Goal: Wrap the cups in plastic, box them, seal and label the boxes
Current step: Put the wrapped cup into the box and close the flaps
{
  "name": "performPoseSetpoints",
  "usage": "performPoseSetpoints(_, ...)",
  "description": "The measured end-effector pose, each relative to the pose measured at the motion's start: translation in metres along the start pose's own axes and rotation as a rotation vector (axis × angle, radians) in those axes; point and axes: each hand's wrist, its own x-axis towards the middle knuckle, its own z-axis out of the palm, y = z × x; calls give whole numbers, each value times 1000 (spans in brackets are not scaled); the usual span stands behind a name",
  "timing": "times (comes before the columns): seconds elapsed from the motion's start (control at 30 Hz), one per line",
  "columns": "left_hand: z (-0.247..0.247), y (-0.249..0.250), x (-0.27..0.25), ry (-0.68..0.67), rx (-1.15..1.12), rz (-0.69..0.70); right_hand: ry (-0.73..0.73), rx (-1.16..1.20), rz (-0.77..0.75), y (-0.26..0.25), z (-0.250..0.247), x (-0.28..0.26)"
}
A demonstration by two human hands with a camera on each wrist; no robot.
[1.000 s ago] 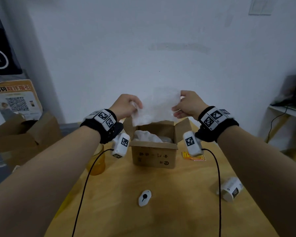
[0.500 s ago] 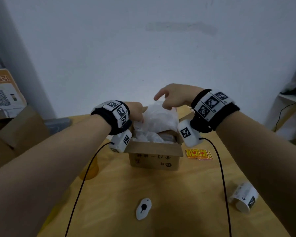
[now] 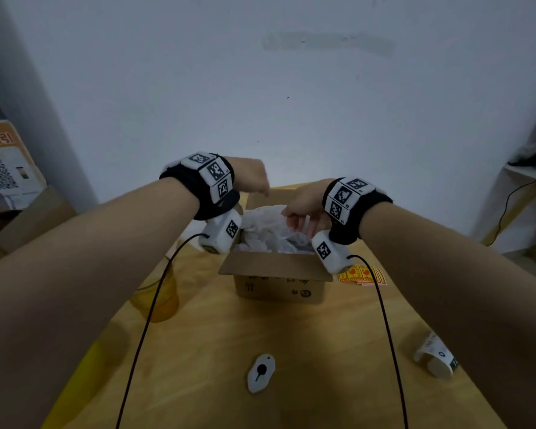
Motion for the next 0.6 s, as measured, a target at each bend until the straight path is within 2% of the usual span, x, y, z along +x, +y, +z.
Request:
performPoseSetpoints(0.07,1,4,2,-18,-328,-7,-17,5,13,0,0,1)
performPoseSetpoints(0.17,21,10,1,-233,-542,-146,-24,7,55,-1,-8,-3)
performPoseSetpoints(0.3,37,10,9,-335,-672,-235,222,105,-26,-2,-23,-5)
performPoseSetpoints(0.33,38,9,12,-359,-692,-245,209,136,-35,-2,-24,-4)
performPoseSetpoints(0.47,37,-9,22,-458,-730,-259,-43,297,83,2,-15,8)
performPoseSetpoints(0.6,32,-25,29,-368,-720,-305,-162,357,143,5,-16,23)
